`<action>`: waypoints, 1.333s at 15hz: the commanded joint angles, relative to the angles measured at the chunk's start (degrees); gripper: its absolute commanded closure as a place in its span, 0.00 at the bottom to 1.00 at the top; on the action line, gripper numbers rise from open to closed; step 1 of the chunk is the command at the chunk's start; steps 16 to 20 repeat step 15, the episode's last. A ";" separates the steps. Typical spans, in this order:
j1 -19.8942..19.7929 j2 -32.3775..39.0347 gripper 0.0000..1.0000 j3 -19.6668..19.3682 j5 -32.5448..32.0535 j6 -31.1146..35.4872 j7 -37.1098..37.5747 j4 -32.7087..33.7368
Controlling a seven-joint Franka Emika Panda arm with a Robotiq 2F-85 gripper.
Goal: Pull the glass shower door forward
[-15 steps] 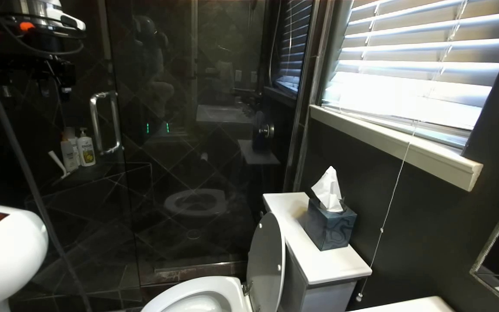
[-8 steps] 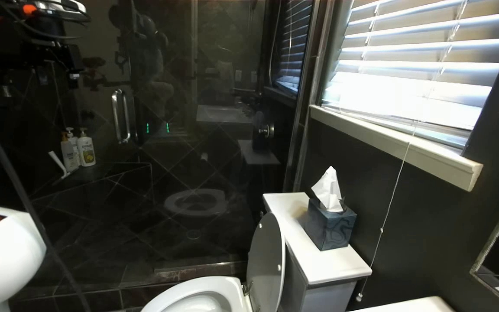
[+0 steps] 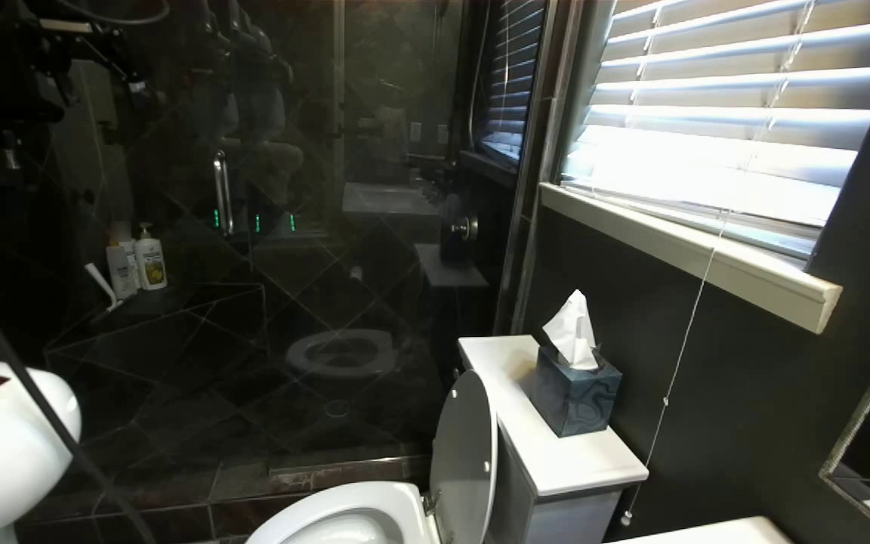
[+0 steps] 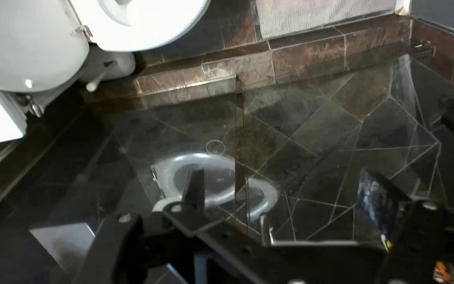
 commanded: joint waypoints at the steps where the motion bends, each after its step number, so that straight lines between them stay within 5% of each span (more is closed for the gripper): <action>1: 0.82 -4.35 0.00 -0.38 0.36 6.54 -6.44 -2.82; 8: 3.04 -8.26 0.00 -2.13 1.69 18.63 -16.86 -6.84; 20: 2.30 -6.83 0.00 -1.77 1.00 17.14 -17.02 -5.56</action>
